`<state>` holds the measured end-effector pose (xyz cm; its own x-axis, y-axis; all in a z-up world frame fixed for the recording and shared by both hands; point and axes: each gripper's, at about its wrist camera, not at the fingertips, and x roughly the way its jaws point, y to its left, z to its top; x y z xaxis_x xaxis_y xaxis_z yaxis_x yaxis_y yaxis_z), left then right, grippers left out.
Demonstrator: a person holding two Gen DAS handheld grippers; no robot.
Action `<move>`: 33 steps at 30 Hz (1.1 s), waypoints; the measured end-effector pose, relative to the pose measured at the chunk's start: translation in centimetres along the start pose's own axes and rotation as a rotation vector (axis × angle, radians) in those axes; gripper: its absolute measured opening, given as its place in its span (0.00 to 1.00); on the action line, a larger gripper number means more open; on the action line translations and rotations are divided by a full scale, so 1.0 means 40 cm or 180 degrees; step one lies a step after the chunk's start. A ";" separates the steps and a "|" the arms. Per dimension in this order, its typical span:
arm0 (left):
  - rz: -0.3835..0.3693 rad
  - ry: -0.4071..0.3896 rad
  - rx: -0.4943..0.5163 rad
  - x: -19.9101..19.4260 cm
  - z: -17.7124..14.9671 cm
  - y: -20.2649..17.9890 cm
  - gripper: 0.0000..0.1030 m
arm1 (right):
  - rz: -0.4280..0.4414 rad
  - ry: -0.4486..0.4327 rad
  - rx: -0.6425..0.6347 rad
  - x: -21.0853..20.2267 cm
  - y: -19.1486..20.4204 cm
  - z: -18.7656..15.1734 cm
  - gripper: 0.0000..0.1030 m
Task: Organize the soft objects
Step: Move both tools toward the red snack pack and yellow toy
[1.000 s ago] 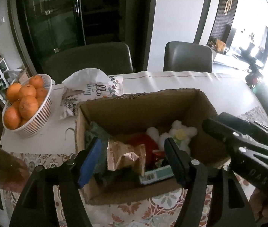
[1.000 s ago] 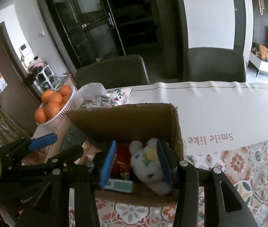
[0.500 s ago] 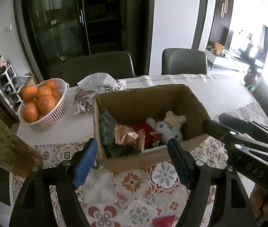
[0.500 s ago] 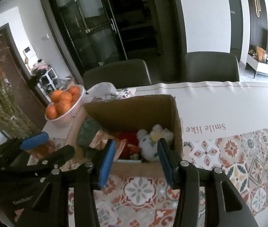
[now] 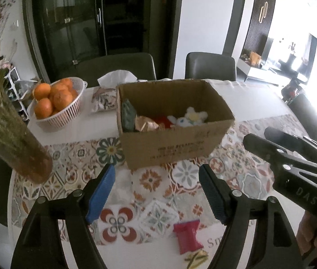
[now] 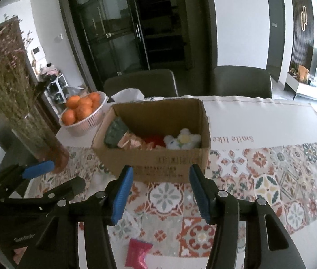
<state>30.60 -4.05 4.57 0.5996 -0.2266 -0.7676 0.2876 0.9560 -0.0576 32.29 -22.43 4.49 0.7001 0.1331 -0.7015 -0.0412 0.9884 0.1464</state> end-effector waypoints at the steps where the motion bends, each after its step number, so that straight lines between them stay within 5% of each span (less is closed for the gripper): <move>1: -0.0003 0.0004 -0.0006 -0.006 -0.011 0.001 0.78 | -0.0004 0.0004 -0.0004 -0.007 0.003 -0.010 0.52; 21: -0.0142 0.0166 0.0135 -0.068 -0.208 0.010 0.79 | -0.0159 0.0208 0.0069 -0.102 0.070 -0.235 0.55; 33: -0.0216 0.0106 0.0251 -0.106 -0.323 -0.016 0.79 | -0.0023 0.0131 -0.0171 -0.141 0.104 -0.295 0.55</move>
<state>18.23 -1.28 -0.39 0.5520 -0.2827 -0.7845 0.3853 0.9208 -0.0607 19.75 -18.21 0.84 0.6706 0.1279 -0.7307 -0.0752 0.9917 0.1045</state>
